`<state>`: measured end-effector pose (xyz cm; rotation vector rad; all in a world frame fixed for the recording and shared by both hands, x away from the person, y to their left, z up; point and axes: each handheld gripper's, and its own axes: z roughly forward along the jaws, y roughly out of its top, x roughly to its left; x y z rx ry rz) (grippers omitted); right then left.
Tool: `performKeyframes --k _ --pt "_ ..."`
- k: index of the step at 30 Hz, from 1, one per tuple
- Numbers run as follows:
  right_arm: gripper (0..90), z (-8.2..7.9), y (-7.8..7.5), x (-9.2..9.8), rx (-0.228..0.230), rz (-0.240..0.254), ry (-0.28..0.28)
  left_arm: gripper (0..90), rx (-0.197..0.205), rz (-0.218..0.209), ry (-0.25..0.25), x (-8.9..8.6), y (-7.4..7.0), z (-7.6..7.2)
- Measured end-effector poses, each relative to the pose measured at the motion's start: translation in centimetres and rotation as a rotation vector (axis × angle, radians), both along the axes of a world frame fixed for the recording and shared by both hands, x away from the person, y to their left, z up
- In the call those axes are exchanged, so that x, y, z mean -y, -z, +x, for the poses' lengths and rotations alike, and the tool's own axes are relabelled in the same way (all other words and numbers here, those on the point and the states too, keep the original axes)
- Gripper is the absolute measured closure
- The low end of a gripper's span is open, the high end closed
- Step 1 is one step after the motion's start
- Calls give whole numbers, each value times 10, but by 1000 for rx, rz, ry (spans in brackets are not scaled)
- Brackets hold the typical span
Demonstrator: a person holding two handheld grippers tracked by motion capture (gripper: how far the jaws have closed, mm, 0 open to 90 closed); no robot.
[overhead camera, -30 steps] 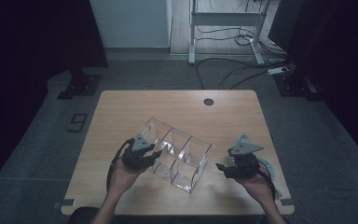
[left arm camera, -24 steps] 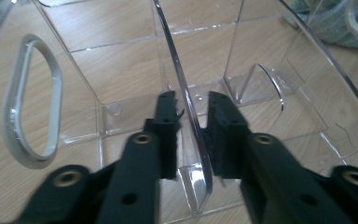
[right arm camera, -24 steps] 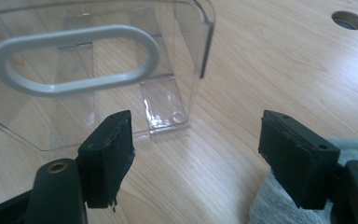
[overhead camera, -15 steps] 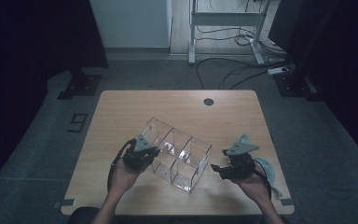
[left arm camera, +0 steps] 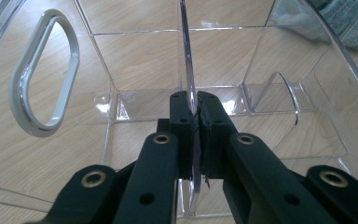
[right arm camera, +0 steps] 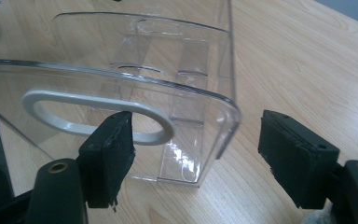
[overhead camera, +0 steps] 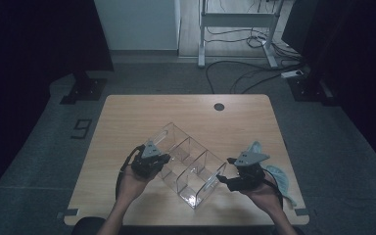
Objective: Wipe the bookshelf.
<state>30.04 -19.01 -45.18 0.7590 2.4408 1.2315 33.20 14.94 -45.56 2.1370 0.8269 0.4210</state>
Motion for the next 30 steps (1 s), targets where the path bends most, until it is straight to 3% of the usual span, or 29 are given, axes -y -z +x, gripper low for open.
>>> performKeyframes --k 4,10,16,18,24,30 --pt "332 -2 0 -3 8 -12 -17 796 1 10 15 5 3 1" --pt "366 -4 -1 -5 24 -30 -4 508 25 17 4 3 -8 -6" --pt "373 -5 -1 -5 26 -32 5 384 11 -54 -5 -7 -24 -21" --pt "373 -5 -1 -5 24 -31 7 361 -1 -72 13 -6 -26 -29" --pt "363 -5 -2 -3 22 -26 -6 354 -28 -61 83 3 -19 -52" --pt "360 -5 -3 -3 25 -31 -7 495 -56 -11 121 17 -2 -55"
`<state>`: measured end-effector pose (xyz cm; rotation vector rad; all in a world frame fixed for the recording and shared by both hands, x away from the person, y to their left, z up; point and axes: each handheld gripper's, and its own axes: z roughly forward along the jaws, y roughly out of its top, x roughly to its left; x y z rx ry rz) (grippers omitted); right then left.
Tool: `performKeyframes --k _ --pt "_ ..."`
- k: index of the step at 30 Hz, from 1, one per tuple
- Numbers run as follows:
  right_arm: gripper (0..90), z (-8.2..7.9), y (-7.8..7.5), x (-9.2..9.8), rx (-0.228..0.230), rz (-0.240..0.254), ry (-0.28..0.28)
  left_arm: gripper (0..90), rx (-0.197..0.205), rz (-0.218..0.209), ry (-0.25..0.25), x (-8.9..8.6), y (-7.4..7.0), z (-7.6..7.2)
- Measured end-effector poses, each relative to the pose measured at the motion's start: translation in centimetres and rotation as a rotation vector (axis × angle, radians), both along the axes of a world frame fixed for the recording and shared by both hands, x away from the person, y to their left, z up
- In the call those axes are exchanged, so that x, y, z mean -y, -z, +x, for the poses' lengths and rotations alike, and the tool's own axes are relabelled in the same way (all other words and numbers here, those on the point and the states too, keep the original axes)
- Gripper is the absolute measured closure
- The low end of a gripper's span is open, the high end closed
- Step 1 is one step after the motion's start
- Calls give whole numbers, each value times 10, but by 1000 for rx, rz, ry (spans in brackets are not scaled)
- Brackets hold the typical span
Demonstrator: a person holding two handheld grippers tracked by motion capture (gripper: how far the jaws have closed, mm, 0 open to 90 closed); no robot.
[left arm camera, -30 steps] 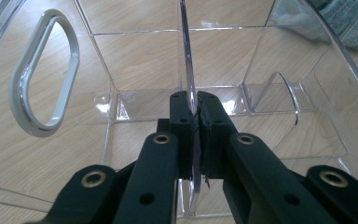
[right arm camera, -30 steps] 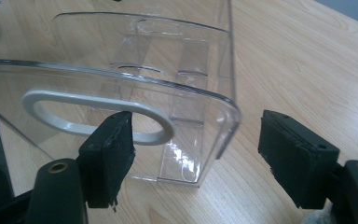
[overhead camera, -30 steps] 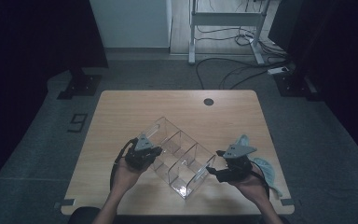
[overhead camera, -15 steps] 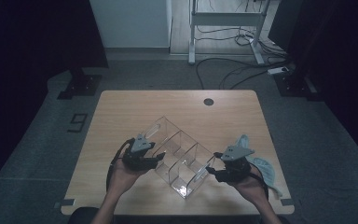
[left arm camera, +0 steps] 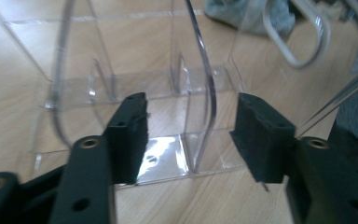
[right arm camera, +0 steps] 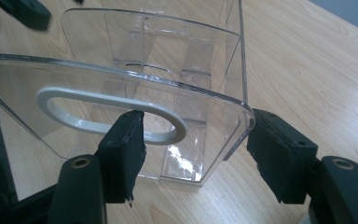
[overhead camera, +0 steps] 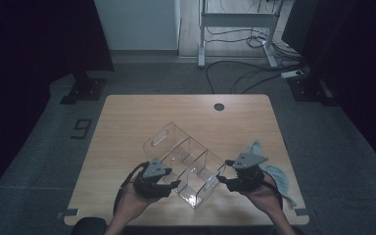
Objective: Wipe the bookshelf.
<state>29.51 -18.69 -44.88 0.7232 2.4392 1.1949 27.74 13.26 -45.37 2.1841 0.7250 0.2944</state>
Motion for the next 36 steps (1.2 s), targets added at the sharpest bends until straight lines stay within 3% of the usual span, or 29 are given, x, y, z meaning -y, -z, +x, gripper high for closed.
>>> performKeyframes --k 3,5,15,27,36 --pt "358 0 0 1 1 1 -5 610 -13 1 -8 0 6 3" --pt "352 0 0 1 -3 6 -11 645 -34 -23 1 -2 7 5" --pt "362 -5 -6 0 8 39 -56 805 -32 -14 -13 -5 8 9" --pt "382 -11 -9 -12 8 29 -123 843 -33 19 -18 -1 14 17" --pt "385 -9 -9 -15 -6 47 -147 834 -35 10 -29 -6 15 22"
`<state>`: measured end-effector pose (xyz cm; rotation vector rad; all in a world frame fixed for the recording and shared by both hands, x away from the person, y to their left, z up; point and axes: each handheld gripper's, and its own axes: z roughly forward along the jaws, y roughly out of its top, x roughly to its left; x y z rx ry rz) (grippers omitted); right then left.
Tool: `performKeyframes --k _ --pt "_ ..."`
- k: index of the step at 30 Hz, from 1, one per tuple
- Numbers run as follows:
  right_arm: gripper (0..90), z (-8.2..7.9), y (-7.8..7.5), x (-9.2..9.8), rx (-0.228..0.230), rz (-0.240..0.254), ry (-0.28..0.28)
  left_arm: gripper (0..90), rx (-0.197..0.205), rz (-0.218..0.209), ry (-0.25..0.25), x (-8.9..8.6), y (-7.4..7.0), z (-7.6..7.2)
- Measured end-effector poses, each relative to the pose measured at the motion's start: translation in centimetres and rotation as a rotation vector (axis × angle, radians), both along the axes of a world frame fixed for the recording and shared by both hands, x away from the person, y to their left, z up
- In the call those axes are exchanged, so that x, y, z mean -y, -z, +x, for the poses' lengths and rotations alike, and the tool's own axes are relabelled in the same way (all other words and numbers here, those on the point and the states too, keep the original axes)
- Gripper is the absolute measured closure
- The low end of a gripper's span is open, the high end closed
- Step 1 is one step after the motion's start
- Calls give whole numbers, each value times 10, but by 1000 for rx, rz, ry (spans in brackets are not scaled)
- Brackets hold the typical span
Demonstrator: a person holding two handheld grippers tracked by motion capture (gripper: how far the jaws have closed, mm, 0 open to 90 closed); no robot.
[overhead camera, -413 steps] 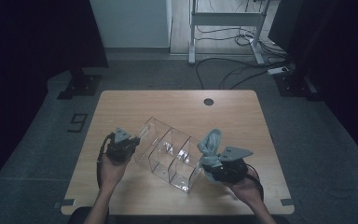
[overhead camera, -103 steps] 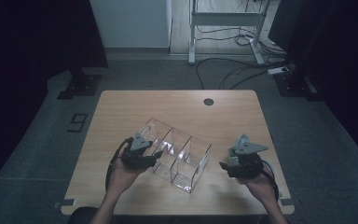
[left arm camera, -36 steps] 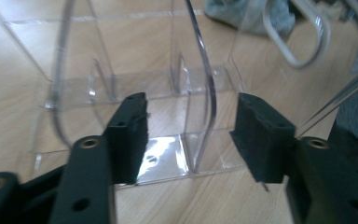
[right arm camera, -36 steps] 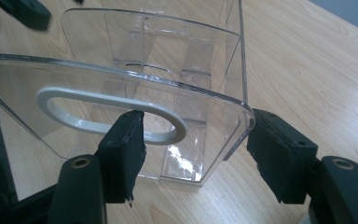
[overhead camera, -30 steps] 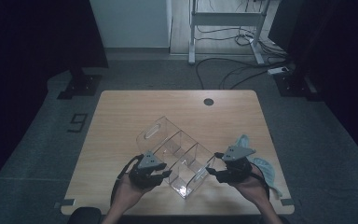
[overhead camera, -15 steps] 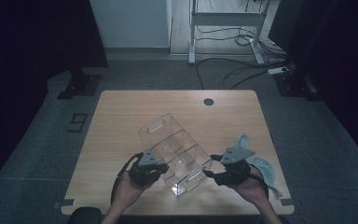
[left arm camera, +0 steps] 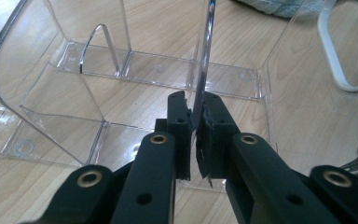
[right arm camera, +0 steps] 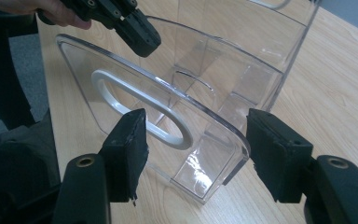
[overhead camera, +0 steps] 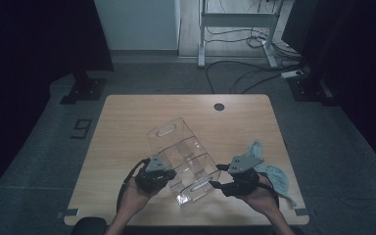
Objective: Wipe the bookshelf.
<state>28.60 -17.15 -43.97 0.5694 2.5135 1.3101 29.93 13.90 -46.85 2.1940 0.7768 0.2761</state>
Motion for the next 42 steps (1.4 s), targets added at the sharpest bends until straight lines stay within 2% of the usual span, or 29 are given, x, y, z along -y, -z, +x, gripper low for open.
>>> performKeyframes --k 4,12,18,21,25,26,30,34,37,39,42 --pt "397 1 0 -1 -4 11 -10 829 2 1 -1 -2 0 4" --pt "397 -2 0 -4 -1 3 -23 809 8 1 1 -3 1 14" --pt "419 -4 -1 -8 1 -4 -35 768 18 -3 -15 -2 2 25" --pt "472 -5 -1 -10 7 -6 -29 741 28 -3 -25 -1 2 31" --pt "580 -5 -1 -11 1 -1 -33 702 48 18 -38 -1 1 31" --pt "625 -4 0 -13 1 0 -40 654 49 11 -42 -2 0 31" --pt "722 -4 2 -19 7 -20 -22 536 65 -16 -60 -13 -9 27" --pt "736 -2 2 -21 0 -14 -17 459 70 -40 -78 -26 -14 23" --pt "744 -4 1 -24 5 -17 0 387 72 -31 -84 -37 -14 20" --pt "749 -5 1 -26 14 -26 11 360 71 -25 -99 -45 -14 19" --pt "759 -5 1 -28 18 -28 23 347 64 -45 -116 -53 -15 19"
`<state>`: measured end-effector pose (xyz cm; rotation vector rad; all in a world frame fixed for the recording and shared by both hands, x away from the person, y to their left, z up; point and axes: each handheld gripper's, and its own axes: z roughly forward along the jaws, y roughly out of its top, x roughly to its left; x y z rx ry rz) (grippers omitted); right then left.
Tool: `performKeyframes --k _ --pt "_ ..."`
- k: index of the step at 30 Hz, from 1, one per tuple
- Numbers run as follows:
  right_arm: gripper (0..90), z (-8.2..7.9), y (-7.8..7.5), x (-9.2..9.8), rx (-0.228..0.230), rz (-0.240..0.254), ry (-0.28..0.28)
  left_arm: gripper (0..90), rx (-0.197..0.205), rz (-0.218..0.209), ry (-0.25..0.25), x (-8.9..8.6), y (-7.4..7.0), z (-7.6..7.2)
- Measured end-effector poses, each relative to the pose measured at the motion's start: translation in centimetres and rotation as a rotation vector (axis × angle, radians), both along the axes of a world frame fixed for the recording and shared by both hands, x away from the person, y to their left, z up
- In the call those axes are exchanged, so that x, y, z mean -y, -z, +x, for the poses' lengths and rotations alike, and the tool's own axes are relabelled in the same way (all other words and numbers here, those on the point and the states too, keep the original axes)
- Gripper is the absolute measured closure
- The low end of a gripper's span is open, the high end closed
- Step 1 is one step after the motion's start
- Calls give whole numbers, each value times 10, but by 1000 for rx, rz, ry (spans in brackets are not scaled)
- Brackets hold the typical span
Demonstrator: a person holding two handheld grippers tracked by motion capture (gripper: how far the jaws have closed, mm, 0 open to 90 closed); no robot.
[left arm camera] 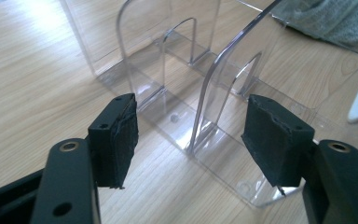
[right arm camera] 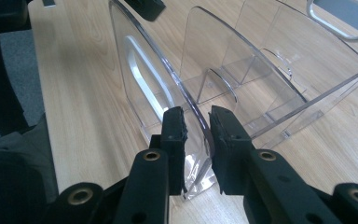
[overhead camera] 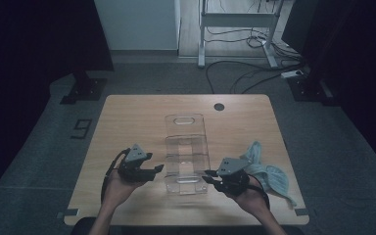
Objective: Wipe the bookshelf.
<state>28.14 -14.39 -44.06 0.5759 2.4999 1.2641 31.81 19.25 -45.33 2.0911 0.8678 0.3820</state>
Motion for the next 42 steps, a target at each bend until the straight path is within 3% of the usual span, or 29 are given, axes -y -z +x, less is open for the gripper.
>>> performKeyframes --k 10,20,23,25,29,36,42 --pt "820 3 0 -7 -4 1 17 315 15 -29 1 -12 -6 -4" --pt "861 5 0 -19 -24 19 17 261 22 -44 40 2 -7 -7" --pt "710 7 -1 -17 -41 37 12 253 28 -50 52 8 -7 -9" --pt "625 10 -4 -11 -49 79 19 250 29 -44 57 12 -6 -9" --pt "602 16 -16 5 -60 123 62 249 21 -37 68 23 -2 -8" --pt "616 34 -25 9 -8 31 129 252 11 -17 70 42 6 -6" --pt "619 56 -15 -2 -48 -16 162 285 16 -22 50 49 10 -5"
